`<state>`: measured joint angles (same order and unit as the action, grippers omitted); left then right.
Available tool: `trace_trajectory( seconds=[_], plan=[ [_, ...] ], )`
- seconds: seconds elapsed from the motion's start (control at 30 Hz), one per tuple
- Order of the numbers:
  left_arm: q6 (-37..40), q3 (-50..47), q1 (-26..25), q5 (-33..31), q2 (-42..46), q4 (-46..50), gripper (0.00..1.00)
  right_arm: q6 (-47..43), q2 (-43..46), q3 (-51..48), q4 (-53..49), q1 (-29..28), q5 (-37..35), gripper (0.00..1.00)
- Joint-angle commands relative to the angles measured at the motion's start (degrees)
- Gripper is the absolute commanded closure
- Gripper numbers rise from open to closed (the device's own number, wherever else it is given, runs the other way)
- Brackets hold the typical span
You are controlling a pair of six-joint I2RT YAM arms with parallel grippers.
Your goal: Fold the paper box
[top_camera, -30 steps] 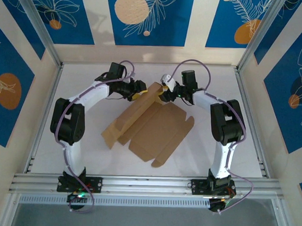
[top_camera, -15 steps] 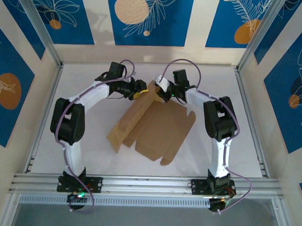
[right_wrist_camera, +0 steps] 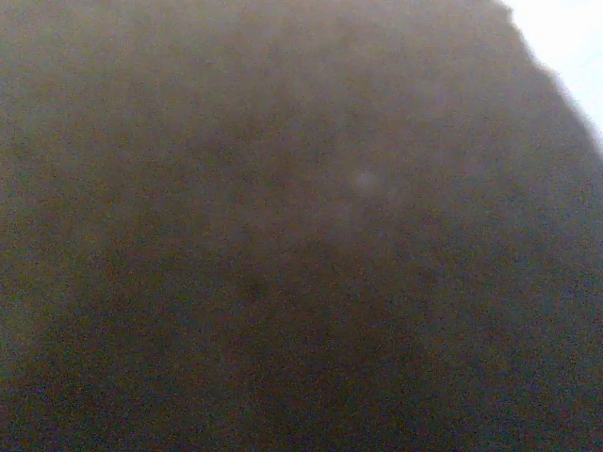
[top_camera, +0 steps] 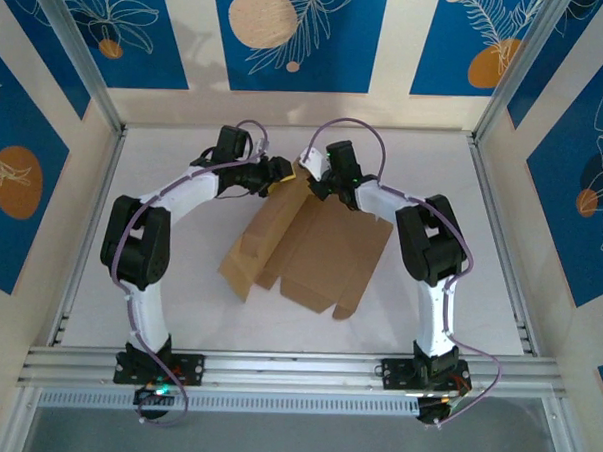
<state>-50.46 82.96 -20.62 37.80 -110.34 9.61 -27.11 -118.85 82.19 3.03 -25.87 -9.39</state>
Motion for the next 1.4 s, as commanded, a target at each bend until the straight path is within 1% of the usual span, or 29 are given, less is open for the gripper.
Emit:
trace_trajectory(
  seconds=[0.0,0.07,0.13,0.17,0.23,0.3,0.37,0.47,0.6,0.7,0.77,0.87,0.9,0.97,1.0,1.03,1.07,1.1,1.13,1.17,1.2,1.23,1.27,1.3,1.33,1.37],
  plan=[
    [2.17,0.37,-2.67,2.77,1.10,4.27,0.44,0.16,-2.68,-0.82,0.82,0.02,-9.58,0.98],
    [4.86,1.34,-2.60,1.09,1.56,7.96,0.44,0.75,-0.95,-2.52,1.32,1.05,-6.22,0.85],
    [7.18,2.24,-2.58,-0.12,1.88,10.91,0.45,1.57,1.94,-6.16,4.49,2.22,-2.59,0.62],
    [7.83,2.65,-2.53,-0.69,2.04,11.72,0.45,1.79,3.26,-7.61,5.73,2.54,-0.94,0.56],
    [9.15,3.65,-2.59,-1.40,2.33,13.33,0.45,2.14,6.09,-10.40,7.71,3.20,2.55,0.49],
    [10.03,4.95,-2.58,-1.86,2.61,14.81,0.45,3.17,8.59,-12.43,8.91,3.80,5.96,0.45],
    [10.82,6.43,-2.63,-2.34,2.81,16.16,0.45,4.47,10.89,-13.97,9.23,4.71,9.58,0.44],
    [13.67,9.32,-2.50,-4.12,3.45,20.31,0.44,4.02,14.18,-16.39,7.68,5.95,17.73,0.44],
    [16.93,12.83,-1.68,-7.40,5.16,25.40,0.43,5.49,17.15,-18.98,8.66,6.96,19.10,0.44],
    [18.15,13.23,-0.37,-9.65,7.72,27.66,0.43,7.95,19.86,-19.58,9.20,7.15,15.92,0.44],
    [19.43,13.09,0.01,-11.63,9.89,29.20,0.43,10.62,22.46,-20.04,9.15,6.87,12.57,0.45],
    [20.51,11.65,-0.03,-14.10,13.77,31.00,0.44,16.02,27.96,-20.63,7.08,4.76,4.13,0.52],
    [20.38,10.40,-0.04,-14.44,15.42,30.74,0.44,18.34,29.89,-19.94,4.95,3.54,0.90,0.57],
    [19.29,7.17,-0.10,-15.33,18.68,29.86,0.45,22.46,32.56,-16.88,-3.29,1.13,-3.73,0.65],
    [18.71,5.09,-0.12,-15.47,20.59,29.24,0.45,24.08,33.58,-14.43,-9.55,-0.09,-6.99,0.69],
    [18.60,2.81,-0.27,-15.75,22.43,28.77,0.45,25.48,34.26,-12.14,-14.20,-2.00,-13.18,0.74],
    [18.63,0.92,-0.52,-16.18,24.13,28.61,0.45,26.89,34.98,-11.03,-16.70,-3.50,-19.07,0.78],
    [18.94,-1.15,-0.64,-16.78,25.77,28.57,0.45,28.29,36.31,-10.34,-18.69,-4.85,-23.22,0.82],
    [19.32,-3.02,-0.73,-17.19,27.37,28.86,0.45,30.49,38.06,-10.06,-20.35,-5.48,-24.83,0.84],
    [19.72,-4.43,-0.74,-17.54,28.59,29.17,0.45,32.48,40.11,-10.05,-21.65,-5.40,-23.69,0.84],
    [19.94,-5.86,-0.74,-18.09,29.92,29.64,0.45,33.73,42.61,-10.59,-22.26,-4.73,-18.24,0.79],
    [20.09,-7.02,-0.79,-18.53,31.16,29.98,0.45,34.71,45.01,-11.49,-21.88,-3.28,-10.81,0.76],
    [20.00,-8.33,-0.82,-18.64,32.16,29.94,0.46,36.57,46.66,-12.43,-21.33,-1.72,-4.92,0.75],
    [19.97,-9.48,-0.82,-18.81,33.36,29.86,0.45,39.39,48.19,-13.23,-20.99,0.66,1.46,0.75],
    [19.94,-10.71,-0.99,-18.99,34.46,29.78,0.45,41.53,48.93,-13.61,-20.72,3.42,9.23,0.77],
    [19.89,-11.66,-1.08,-19.14,35.37,29.72,0.45,42.84,48.99,-13.48,-20.88,5.50,15.19,0.82]
  ],
)
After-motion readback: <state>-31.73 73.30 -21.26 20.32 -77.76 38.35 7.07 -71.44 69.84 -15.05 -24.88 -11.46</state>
